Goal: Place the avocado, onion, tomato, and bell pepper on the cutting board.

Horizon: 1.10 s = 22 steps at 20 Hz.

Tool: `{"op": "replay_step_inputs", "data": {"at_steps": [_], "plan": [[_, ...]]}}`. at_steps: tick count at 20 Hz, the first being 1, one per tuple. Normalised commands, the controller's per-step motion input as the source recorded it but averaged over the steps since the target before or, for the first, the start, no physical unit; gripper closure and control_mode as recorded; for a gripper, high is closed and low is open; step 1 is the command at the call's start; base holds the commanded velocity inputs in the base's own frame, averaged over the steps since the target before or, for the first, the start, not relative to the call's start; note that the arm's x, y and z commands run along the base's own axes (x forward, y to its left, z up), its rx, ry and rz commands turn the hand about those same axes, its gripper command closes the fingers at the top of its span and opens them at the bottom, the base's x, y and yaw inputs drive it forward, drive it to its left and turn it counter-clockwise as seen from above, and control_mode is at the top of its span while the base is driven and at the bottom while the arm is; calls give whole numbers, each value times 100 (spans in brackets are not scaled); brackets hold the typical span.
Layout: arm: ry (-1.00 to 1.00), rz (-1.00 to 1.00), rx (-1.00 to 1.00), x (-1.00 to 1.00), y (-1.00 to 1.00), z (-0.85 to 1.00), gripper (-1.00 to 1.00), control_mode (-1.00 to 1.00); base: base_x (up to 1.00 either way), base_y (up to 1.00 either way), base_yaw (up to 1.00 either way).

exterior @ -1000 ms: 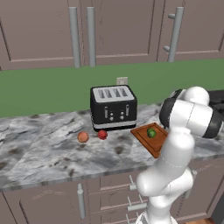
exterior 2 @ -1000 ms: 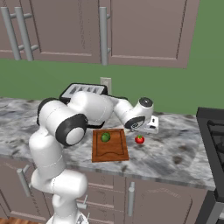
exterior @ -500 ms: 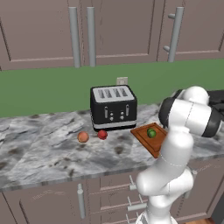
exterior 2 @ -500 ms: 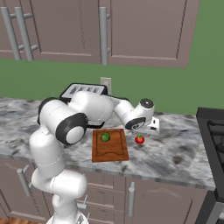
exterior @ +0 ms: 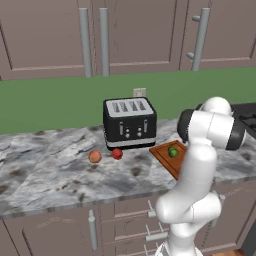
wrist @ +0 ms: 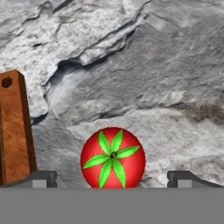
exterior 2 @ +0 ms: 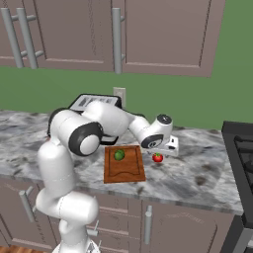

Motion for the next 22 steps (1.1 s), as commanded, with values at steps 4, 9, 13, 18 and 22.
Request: {"op": "replay_step_inputs", "data": {"at_steps": [4, 9, 13, 18, 22], "plan": [[7, 0, 0, 17, 0, -19, -100, -100, 0, 0, 0], [5, 0, 0, 2, 0, -18, -100, -100, 0, 0, 0], [5, -1, 0, 0, 6, -23, 100, -100, 0, 0, 0], [1, -1, 0, 0, 2, -12, 100, -100, 0, 0, 0], [-1, 0, 0, 0, 10, 8, 100, -100, 0, 0, 0]]}}
